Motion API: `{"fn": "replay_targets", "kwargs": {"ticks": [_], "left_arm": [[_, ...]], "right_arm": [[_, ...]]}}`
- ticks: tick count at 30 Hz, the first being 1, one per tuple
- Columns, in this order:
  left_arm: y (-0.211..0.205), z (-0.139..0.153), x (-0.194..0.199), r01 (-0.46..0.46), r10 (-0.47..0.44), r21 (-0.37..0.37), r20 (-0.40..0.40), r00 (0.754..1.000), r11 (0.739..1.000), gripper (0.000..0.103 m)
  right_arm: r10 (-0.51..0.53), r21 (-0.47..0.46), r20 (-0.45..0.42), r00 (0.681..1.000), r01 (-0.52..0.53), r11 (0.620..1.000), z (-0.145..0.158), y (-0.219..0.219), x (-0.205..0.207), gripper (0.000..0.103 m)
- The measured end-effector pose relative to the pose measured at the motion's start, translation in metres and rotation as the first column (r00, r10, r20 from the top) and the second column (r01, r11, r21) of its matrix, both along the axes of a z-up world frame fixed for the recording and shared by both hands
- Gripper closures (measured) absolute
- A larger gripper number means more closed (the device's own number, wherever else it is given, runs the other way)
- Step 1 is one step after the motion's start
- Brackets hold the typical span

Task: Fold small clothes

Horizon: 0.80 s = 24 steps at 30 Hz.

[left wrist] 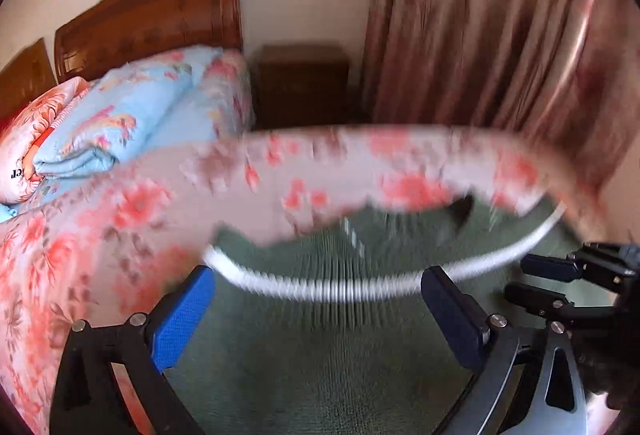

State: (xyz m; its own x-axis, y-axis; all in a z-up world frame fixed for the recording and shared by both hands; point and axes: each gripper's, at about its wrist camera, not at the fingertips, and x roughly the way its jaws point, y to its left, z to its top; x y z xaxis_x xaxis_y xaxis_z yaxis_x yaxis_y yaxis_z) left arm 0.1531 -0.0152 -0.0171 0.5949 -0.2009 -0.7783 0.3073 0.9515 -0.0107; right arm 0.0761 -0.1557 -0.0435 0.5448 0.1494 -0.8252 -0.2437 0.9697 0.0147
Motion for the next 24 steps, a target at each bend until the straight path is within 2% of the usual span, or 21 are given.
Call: {"fn": "replay_targets", "kwargs": {"ticks": [1, 2, 3, 5, 7, 10, 12, 16, 20, 24], "left_arm": [[-0.003, -0.011, 0.000, -0.004, 0.005, 0.034, -0.017, 1.000, 0.999, 0.000], [-0.002, -0.018, 0.001, -0.005, 0.007, 0.049, -0.039, 0.999, 0.999, 0.000], [0.001, -0.022, 0.003, -0.008, 0.010, 0.042, -0.063, 0.998, 0.999, 0.000], [0.010, -0.018, 0.003, -0.027, 0.027, -0.006, -0.053, 0.998, 1.000, 0.000], [0.011, -0.021, 0.004, -0.023, 0.022, -0.006, -0.067, 0.997, 1.000, 0.000], [0.007, -0.023, 0.001, -0.015, 0.016, 0.024, -0.059, 0.998, 1.000, 0.000], [0.005, -0.023, 0.002, -0.013, 0.015, 0.028, -0.060, 0.998, 1.000, 0.000], [0.005, -0.023, 0.004, -0.014, 0.015, 0.026, -0.061, 0.998, 1.000, 0.000], [0.004, -0.023, 0.005, -0.012, 0.014, 0.036, -0.060, 0.998, 0.999, 0.000], [0.004, -0.024, 0.004, -0.015, 0.017, 0.039, -0.055, 0.998, 0.999, 0.000]], "right_arm": [[-0.003, -0.021, -0.012, 1.000, 0.003, 1.000, -0.008, 0.002, 0.003, 0.072], [0.005, -0.022, 0.022, 1.000, -0.005, 1.000, -0.008, 0.000, 0.000, 0.072], [0.002, -0.015, 0.019, 1.000, -0.001, 1.000, -0.008, -0.003, -0.001, 0.072], [-0.065, -0.034, 0.025, 0.998, 0.065, 0.997, -0.004, -0.022, -0.005, 0.072], [-0.144, -0.061, 0.033, 0.989, 0.146, 0.987, -0.005, -0.048, -0.010, 0.072], [-0.235, 0.052, 0.016, 0.972, 0.234, 0.971, -0.004, -0.094, -0.022, 0.074], [-0.250, 0.115, 0.022, 0.968, 0.246, 0.962, -0.001, -0.112, -0.030, 0.076], [-0.283, 0.106, 0.057, 0.957, 0.276, 0.955, 0.010, -0.113, -0.051, 0.074], [-0.206, 0.105, 0.089, 0.975, 0.196, 0.975, 0.014, -0.080, -0.073, 0.074], [-0.073, -0.005, 0.092, 0.993, 0.074, 0.997, 0.000, -0.036, -0.087, 0.072]]}}
